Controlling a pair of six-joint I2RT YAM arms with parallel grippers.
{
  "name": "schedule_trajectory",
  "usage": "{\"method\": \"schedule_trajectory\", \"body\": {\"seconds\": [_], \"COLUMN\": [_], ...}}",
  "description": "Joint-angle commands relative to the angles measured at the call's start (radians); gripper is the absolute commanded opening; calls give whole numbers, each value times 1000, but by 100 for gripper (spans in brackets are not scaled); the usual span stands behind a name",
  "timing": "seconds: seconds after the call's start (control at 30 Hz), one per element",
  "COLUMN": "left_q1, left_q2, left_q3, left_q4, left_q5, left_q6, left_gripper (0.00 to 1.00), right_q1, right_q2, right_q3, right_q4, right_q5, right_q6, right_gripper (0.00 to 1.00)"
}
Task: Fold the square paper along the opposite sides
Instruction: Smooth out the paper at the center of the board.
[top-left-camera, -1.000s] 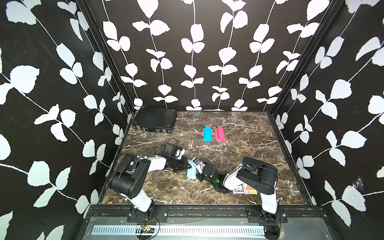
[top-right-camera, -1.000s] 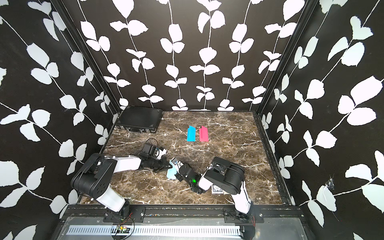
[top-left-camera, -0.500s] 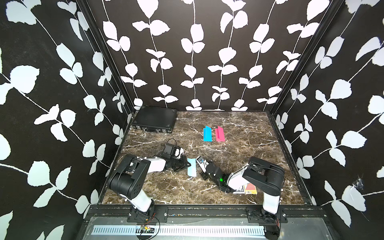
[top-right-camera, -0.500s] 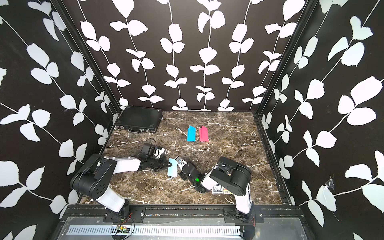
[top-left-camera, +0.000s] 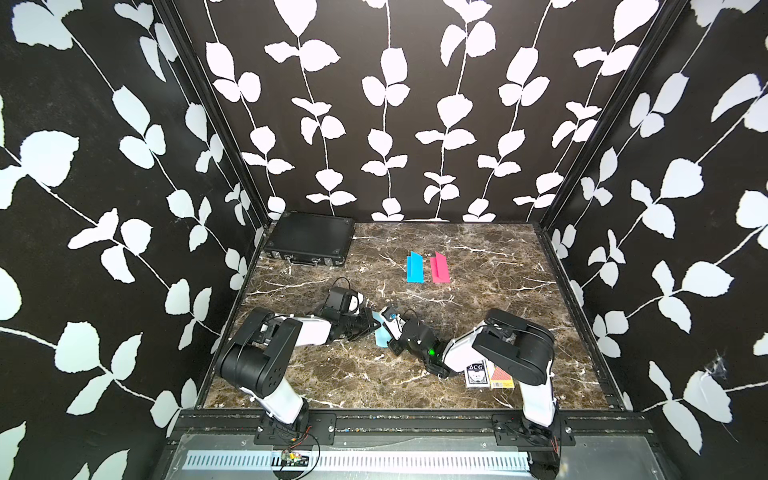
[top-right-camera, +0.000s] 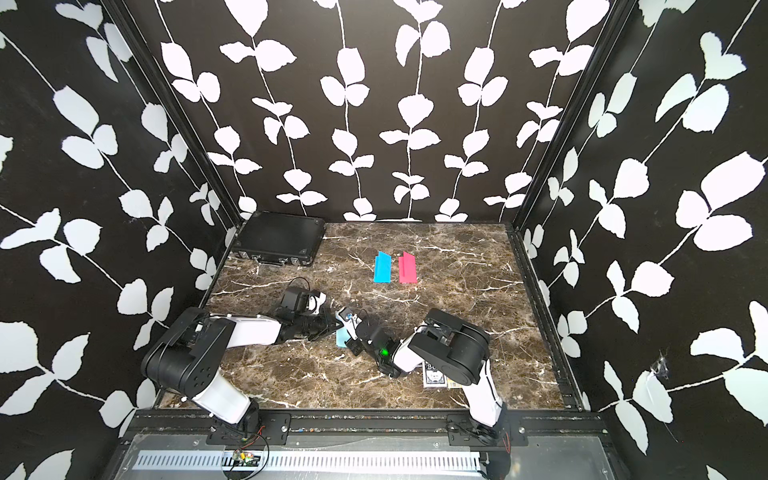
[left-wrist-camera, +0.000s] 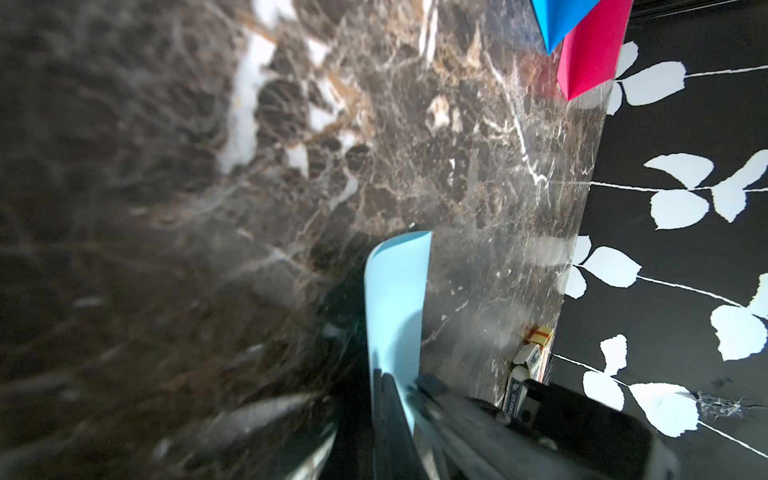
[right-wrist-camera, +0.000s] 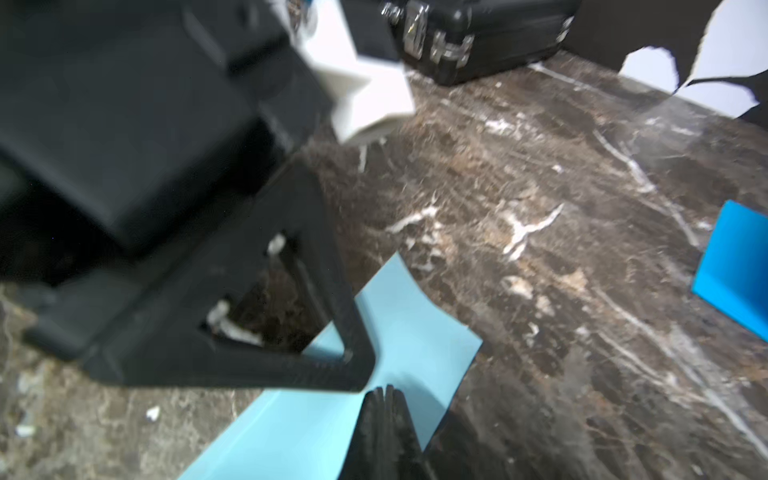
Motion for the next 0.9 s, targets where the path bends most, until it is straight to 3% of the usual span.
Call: {"method": "schedule_trajectory", "body": {"seconds": [0.0, 0.37, 0.87], "left_q1": [0, 0, 0], "left_q2": [-5, -27, -38], "left_q3": [-14, -33, -44], "left_q4": [7, 0, -5], "left_q5": [-13, -32, -45], "left_q6": [2, 2, 5], "left_gripper": [0, 0, 0], "right_q1": [1, -20, -48], "right_q2": [23, 16, -32], "right_q3": [20, -45, -93], "right_q4": [-36, -135, -198], "right_q5": [-26, 71, 101], "right_q6": [-24, 49, 101], "right_gripper": [0, 0, 0]}}
